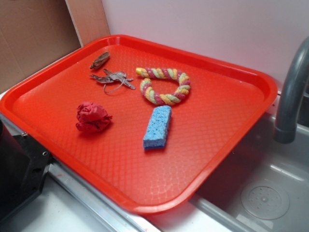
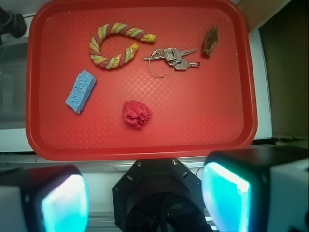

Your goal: Grab the blue sponge.

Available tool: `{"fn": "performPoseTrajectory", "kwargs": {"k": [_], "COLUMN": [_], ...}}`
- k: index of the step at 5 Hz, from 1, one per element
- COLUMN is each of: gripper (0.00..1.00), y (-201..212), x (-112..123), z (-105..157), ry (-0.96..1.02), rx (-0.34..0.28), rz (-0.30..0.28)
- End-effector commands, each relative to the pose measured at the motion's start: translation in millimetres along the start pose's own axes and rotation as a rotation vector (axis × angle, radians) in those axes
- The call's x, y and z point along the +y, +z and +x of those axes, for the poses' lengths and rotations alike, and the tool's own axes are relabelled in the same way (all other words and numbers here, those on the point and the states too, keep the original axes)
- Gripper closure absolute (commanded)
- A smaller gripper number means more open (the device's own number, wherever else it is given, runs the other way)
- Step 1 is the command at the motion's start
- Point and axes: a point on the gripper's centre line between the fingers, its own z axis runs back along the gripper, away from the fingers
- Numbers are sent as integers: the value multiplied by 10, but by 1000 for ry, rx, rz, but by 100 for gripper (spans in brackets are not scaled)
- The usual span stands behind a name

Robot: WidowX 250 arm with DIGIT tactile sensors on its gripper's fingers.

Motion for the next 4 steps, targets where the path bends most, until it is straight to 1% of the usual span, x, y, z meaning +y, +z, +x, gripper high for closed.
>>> {"fn": "performPoseTrajectory", "kwargs": {"k": [1, 2, 3, 4], "gripper": [0, 0, 0, 0], "y": [0, -67, -89, -155], "x": [0, 12, -20, -99], "z": [0, 104, 145, 188], "ry": [0, 190, 289, 441], "rx": [0, 28, 23, 5], "rz": [0, 34, 15, -18]}}
